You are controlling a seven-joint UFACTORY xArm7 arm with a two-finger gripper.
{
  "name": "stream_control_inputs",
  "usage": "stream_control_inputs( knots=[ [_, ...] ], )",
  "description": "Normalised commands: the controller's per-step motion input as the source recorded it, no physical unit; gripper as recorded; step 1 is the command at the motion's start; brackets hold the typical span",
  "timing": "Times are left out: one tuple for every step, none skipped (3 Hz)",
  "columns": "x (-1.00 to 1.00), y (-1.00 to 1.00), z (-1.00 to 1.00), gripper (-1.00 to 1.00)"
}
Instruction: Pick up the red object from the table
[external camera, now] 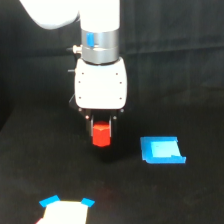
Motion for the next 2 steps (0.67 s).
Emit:
stream_control_inputs(
  knots=[
    [-0.27, -0.81, 1.00, -0.36],
    [-0.08, -0.34, 1.00, -0.91]
  ],
)
